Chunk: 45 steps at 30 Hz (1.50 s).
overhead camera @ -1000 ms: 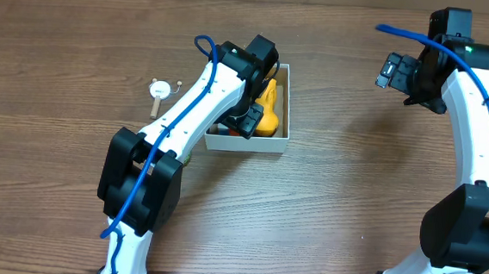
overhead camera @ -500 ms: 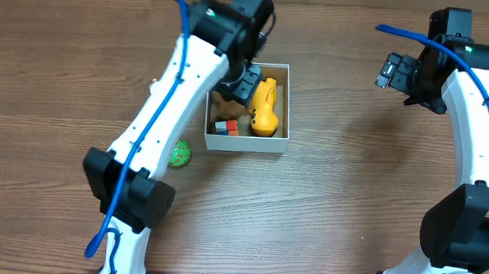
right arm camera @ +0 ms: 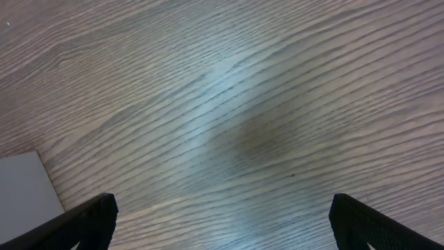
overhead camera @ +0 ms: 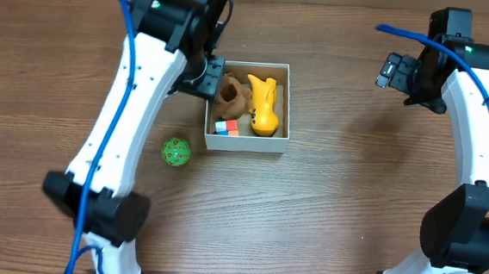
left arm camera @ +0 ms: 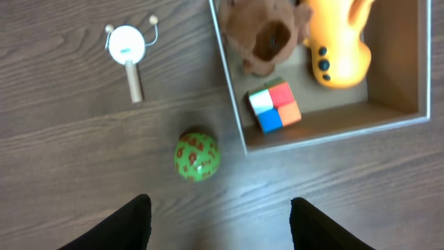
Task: Pack container
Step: 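Lower the cube into the box, open left gripper, withdraw, then reach the left gripper to the green numbered ball and grasp it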
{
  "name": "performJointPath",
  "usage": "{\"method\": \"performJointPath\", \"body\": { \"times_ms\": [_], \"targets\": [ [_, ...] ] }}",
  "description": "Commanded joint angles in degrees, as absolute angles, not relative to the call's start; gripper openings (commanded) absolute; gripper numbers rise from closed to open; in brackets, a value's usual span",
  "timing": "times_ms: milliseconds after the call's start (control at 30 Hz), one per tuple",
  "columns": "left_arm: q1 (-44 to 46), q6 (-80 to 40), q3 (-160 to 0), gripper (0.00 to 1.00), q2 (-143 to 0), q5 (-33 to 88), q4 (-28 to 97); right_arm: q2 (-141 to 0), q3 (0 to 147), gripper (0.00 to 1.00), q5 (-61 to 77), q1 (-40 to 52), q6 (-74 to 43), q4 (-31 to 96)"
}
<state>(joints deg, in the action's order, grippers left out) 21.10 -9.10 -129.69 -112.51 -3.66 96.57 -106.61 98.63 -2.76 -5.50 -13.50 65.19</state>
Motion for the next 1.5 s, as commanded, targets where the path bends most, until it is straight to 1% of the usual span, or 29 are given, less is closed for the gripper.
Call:
{"method": "performJointPath", "body": {
  "times_ms": [0, 133, 200, 400, 467, 567, 600, 700, 767, 867, 1067, 1333, 1400, 1467],
  "targets": [
    [21.4, -11.3, -122.3, 0.63, -102.8, -3.6, 96.8, -104.8, 99.8, 1.00, -2.5, -5.4, -13.8, 64.9],
    [21.4, -14.5, -109.4, 0.63, -93.7, -6.4, 96.2, -104.8, 99.8, 1.00, -2.5, -5.4, -13.8, 64.9],
    [21.4, -15.0, -101.5, 0.65, -89.3, -7.0, 93.5, -104.8, 99.8, 1.00, -2.5, -5.4, -13.8, 64.9],
    [21.2, -17.0, -76.6, 0.68, -79.6, -7.5, 76.5, -104.8, 99.8, 1.00, -2.5, -5.4, -13.8, 64.9],
    [20.9, -17.0, -70.7, 0.68, -79.0, -7.5, 71.4, -104.8, 99.8, 1.00, -2.5, -5.4, -13.8, 64.9],
    [19.9, -16.6, -64.6, 0.71, -79.1, -8.2, 64.7, -104.8, 99.8, 1.00, -2.5, -5.4, -13.8, 64.9],
    [19.3, -16.2, -63.2, 0.74, -79.1, -8.3, 62.7, -104.8, 99.8, 1.00, -2.5, -5.4, -13.8, 64.9],
    [16.8, -14.1, -60.3, 0.78, -79.1, -8.3, 58.0, -104.8, 99.8, 1.00, -2.5, -5.4, -13.8, 64.9],
    [15.1, -11.9, -59.5, 0.85, -79.1, -7.6, 55.4, -104.8, 99.8, 1.00, -2.5, -5.4, -13.8, 64.9],
    [12.9, -9.5, -59.2, 0.91, -79.4, -7.1, 52.5, -104.8, 99.8, 1.00, -2.5, -5.4, -13.8, 64.9],
    [10.9, -3.8, -59.2, 0.96, -84.4, 0.6, 47.4, -104.8, 99.8, 1.00, -2.5, -5.4, -13.8, 64.9],
    [10.8, -1.0, -59.2, 0.96, -93.8, 1.6, 45.1, -104.8, 99.8, 1.00, -2.5, -5.4, -13.8, 64.9],
    [10.8, -0.3, -59.2, 0.94, -95.6, 1.5, 44.8, -104.8, 99.8, 1.00, -2.5, -5.4, -13.8, 64.9],
    [10.8, -0.1, -59.2, 0.88, -96.7, 1.5, 44.8, -104.8, 99.8, 1.00, -2.5, -5.4, -13.8, 64.9]
  ]
}}
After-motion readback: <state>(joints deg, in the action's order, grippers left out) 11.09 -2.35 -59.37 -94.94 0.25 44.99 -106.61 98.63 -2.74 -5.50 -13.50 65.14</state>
